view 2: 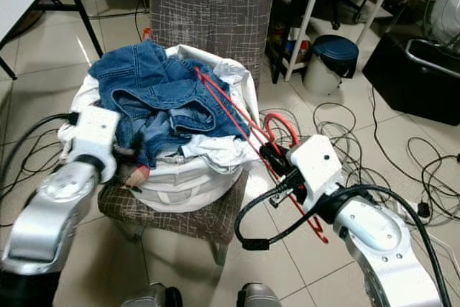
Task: Hang hanger
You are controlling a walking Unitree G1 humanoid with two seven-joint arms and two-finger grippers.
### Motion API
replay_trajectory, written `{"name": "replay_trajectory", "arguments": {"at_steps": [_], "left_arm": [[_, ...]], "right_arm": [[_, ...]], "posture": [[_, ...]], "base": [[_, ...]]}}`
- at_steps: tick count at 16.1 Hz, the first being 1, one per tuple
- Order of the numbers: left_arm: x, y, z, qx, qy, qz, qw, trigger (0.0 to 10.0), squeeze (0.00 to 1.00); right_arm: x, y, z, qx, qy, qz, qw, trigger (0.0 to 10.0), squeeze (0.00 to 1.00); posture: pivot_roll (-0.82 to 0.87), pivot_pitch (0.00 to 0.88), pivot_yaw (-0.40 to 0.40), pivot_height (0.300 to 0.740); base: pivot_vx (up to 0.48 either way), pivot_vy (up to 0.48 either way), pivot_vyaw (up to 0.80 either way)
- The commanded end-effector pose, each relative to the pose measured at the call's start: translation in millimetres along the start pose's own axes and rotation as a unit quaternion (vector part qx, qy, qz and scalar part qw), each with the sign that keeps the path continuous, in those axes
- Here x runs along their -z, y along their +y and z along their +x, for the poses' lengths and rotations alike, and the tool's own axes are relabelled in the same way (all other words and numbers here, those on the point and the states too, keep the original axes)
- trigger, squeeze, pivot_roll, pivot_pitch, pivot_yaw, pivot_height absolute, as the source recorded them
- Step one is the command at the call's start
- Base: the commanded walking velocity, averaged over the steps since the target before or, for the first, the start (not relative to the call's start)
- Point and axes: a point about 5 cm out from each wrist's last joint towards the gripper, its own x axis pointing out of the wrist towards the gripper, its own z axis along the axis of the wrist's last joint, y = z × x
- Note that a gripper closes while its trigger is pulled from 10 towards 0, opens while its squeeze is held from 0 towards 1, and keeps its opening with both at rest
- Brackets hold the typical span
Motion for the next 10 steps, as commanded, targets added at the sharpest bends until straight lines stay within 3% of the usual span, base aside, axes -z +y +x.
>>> {"name": "replay_trajectory", "arguments": {"at_steps": [1,10], "left_arm": [[-3.4,6.8,-5.0,-0.013,-0.004,-0.004,1.0,10.0,0.0],[-2.2,-14.0,2.0,0.032,0.001,-0.021,0.999,10.0,0.0]], "right_arm": [[-5.5,1.3,-2.7,-0.004,-0.009,-0.007,1.0,10.0,0.0],[-5.6,4.2,0.5,-0.011,-0.012,-0.009,1.0,10.0,0.0]], "posture": [[-0.11,0.089,0.021,0.74],[-0.11,0.072,0.029,0.74]], "base": [[0.0,0.0,0.0],[0.0,0.0,0.0]]}}
